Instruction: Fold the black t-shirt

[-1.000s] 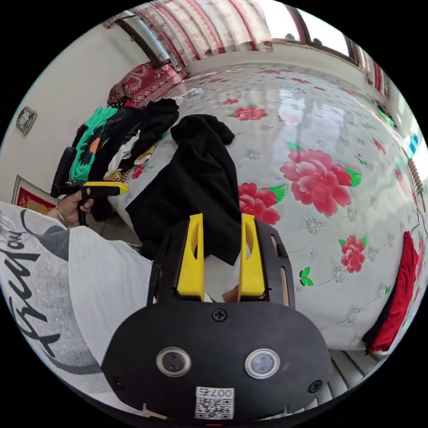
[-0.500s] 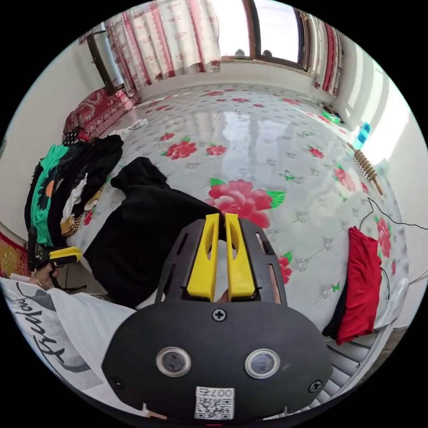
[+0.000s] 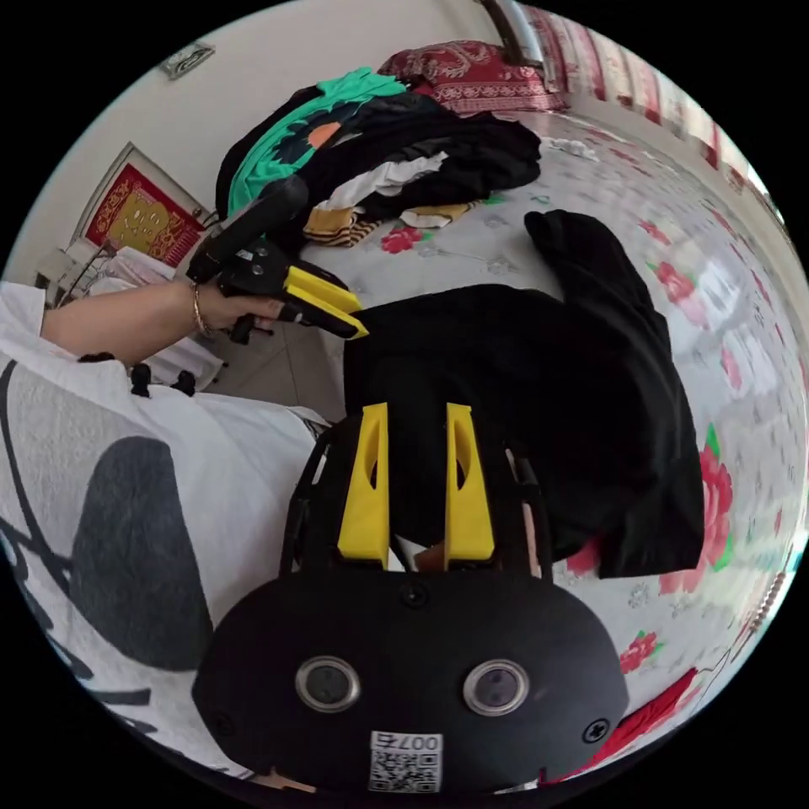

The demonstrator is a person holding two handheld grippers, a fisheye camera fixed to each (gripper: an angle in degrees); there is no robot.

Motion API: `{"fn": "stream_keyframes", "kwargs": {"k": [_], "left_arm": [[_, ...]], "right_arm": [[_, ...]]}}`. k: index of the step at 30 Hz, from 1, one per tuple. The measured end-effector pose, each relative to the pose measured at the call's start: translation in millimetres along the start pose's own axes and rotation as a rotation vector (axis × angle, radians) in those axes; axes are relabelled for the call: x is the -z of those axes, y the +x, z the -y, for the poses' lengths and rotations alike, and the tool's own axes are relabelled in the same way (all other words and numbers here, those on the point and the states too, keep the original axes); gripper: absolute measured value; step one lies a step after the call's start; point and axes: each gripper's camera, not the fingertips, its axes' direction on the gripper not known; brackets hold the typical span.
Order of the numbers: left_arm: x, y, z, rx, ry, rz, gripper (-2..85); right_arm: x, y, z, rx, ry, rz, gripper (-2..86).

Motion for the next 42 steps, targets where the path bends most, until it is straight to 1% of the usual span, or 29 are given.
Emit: {"fn": "stream_keyframes", "kwargs": {"k": [2,4,5,7,8,10,11,13,14,16,18,22,25,28,30,33,35,37,38,39,42], "left_arm": [[0.3,1.1,1.9,0.009,-0.005,0.004,7.4],[0.9,1.9,1.6,-0.002,0.002,-0.009,5.8],[1.0,1.2,1.0,0.013,0.004,-0.008,2.7],[2.5,-0.8,0.2,0.03,0.004,-0.014,0.4],[6.1,-3.4,-1.2,0.048,0.015,-0.029,-0.1],[16.6,-7.6,-5.8,0.069,0.062,-0.049,-0.5],[25.0,-10.0,-9.4,0.071,0.101,-0.06,-0.6],[35.8,-12.4,-14.1,0.067,0.154,-0.073,-0.7],[39.4,-12.9,-15.2,0.059,0.169,-0.077,-0.8],[40.6,-11.6,-13.5,0.045,0.163,-0.073,-0.8],[40.3,-8.0,-9.7,0.026,0.163,-0.069,-0.8],[42.4,-6.1,-5.0,0.039,0.168,-0.081,-0.8],[45.9,-6.7,-4.6,0.037,0.168,-0.088,-0.8],[50.4,-8.1,-7.1,0.014,0.165,-0.068,-0.8],[55.4,-11.4,-10.6,0.016,0.174,-0.065,-0.8],[62.1,-16.3,-15.9,0.039,0.187,-0.087,-0.8],[66.3,-18.2,-19.7,0.045,0.196,-0.096,-0.8],[70.4,-20.2,-23.4,0.049,0.205,-0.099,-0.8],[72.9,-21.9,-25.6,0.05,0.209,-0.097,-0.8],[75.2,-24.1,-27.3,0.051,0.214,-0.094,-0.8],[78.0,-33.7,-25.6,0.059,0.222,-0.102,-0.8]], "right_arm": [[-25.7,0.8,10.6,0.028,-0.099,-0.002,7.2],[-55.7,7.3,10.2,0.023,-0.228,-0.016,4.8],[-57.3,10.8,7.5,0.004,-0.23,-0.022,4.0],[-34.5,31.4,-10.7,-0.078,-0.139,0.053,1.5],[-23.2,38.0,-18.9,-0.111,-0.095,0.052,1.1],[33.7,66.9,-71.0,-0.285,0.113,0.011,0.4],[48.1,73.4,-88.3,-0.332,0.16,-0.002,0.4],[91.6,91.2,-164.9,-0.499,0.302,-0.071,0.3],[97.3,94.3,-184.2,-0.539,0.311,-0.09,0.3],[101.0,100.5,-244.9,-0.644,0.263,-0.14,0.9],[96.5,98.2,-276.6,-0.694,0.239,-0.173,1.9],[79.3,98.2,-312.1,-0.764,0.247,-0.139,7.0],[74.1,111.0,-326.1,-0.809,0.316,-0.12,8.5],[70.5,135.2,-332.2,-0.811,0.335,-0.114,8.9],[65.9,155.2,-336.5,-0.834,0.328,-0.129,8.6],[48.9,196.3,-344.7,-0.906,0.298,-0.07,8.0],[31.0,215.8,-346.3,-0.935,0.235,-0.063,7.5],[0.5,233.1,-349.0,-0.958,0.124,-0.026,6.1],[-3.0,233.8,-351.2,-0.973,0.11,-0.035,5.5],[1.0,231.2,-356.3,-0.978,0.143,-0.087,4.1],[16.7,224.7,-367.7,-0.862,0.211,-0.002,0.9]]}}
